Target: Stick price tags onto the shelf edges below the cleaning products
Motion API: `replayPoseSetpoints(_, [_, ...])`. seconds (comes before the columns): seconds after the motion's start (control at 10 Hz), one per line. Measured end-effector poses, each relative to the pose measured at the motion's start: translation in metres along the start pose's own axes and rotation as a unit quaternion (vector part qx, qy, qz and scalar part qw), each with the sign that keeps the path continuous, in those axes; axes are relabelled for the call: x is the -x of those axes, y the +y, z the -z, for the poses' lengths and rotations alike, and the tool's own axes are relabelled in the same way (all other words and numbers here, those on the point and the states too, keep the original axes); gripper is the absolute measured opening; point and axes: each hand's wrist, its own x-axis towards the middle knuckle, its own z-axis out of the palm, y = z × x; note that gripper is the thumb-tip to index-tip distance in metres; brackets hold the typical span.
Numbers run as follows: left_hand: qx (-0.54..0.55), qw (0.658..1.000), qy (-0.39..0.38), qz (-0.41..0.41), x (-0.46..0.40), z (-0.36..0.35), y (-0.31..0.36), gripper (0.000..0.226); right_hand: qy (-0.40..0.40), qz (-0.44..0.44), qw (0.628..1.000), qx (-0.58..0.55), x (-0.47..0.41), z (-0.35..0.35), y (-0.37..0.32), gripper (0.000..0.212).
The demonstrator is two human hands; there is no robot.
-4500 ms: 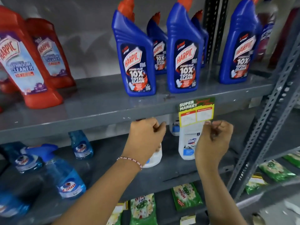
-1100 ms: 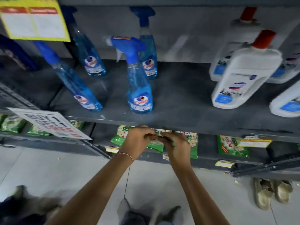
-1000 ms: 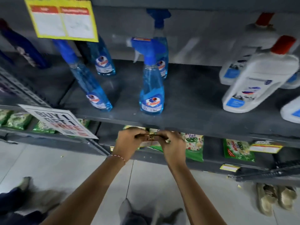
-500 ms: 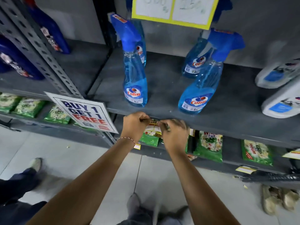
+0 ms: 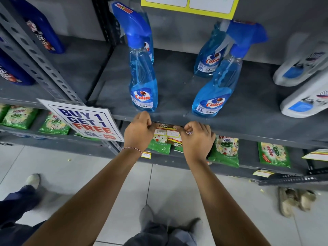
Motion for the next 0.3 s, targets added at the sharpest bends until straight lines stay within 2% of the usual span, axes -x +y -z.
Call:
replayPoseSetpoints(0.1, [-0.029, 0.997, 0.009, -0.073, 0.006, 0.001, 0.001, 0.016, -0.009, 0.006, 1.0, 0.002, 0.003, 0.002, 0.001, 0.018])
replayPoseSetpoints(0.2, [-0.043, 0.986, -0.023, -0.159, 0.014, 0.008, 0.01, 0.019, 0.005, -0.007, 1.0, -0.028, 0.01, 0.013, -0.001, 0.016])
replayPoseSetpoints(0.3, [-0.032, 0.968, 0.004, -0.25, 0.029, 0.014, 0.026, 0.014, 0.028, 0.055, 0.996, -0.057, 0.019, 0.031, 0.003, 0.041])
